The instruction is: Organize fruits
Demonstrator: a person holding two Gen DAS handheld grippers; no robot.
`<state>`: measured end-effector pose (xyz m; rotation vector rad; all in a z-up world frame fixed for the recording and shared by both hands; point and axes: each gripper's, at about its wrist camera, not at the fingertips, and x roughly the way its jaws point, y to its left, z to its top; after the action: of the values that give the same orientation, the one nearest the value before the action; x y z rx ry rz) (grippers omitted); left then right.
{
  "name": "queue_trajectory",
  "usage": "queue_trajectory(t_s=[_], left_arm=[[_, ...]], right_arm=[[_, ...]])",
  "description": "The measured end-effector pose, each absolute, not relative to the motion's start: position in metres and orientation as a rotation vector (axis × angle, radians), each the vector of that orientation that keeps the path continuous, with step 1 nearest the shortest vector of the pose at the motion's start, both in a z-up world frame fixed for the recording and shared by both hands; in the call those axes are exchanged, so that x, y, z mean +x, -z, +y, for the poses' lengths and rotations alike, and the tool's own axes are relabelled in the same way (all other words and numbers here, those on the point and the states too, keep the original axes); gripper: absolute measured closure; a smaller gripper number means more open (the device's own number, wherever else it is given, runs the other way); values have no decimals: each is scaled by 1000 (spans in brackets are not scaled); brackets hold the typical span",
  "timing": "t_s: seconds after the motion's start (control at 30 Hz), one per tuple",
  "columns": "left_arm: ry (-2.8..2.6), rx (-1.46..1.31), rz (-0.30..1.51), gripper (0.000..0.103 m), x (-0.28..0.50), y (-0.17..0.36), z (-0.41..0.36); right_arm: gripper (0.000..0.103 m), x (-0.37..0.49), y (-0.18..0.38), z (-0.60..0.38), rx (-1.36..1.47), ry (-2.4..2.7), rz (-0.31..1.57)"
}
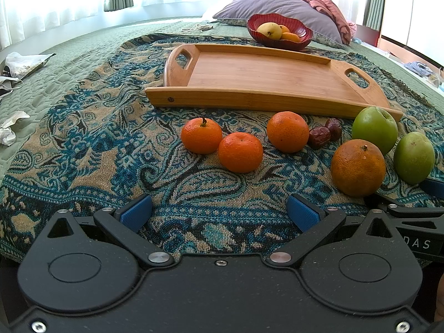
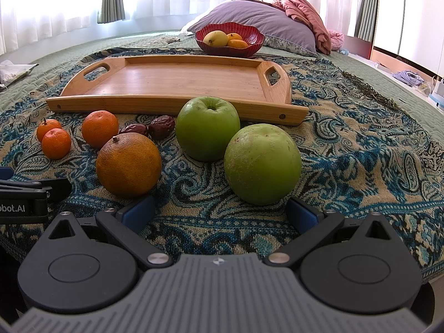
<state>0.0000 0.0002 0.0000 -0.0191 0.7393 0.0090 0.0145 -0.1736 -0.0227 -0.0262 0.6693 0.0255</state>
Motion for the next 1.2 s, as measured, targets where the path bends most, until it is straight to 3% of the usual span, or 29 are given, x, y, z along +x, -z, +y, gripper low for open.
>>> queue_trajectory(t_s=[1.03, 1.2], left_arm=[[25, -67, 730, 0, 7, -10, 10], [54, -80, 710, 14, 5, -14, 17]], right_arm=[[0, 25, 17, -175, -35, -35, 722], [0, 14, 17, -176, -10, -30, 684]])
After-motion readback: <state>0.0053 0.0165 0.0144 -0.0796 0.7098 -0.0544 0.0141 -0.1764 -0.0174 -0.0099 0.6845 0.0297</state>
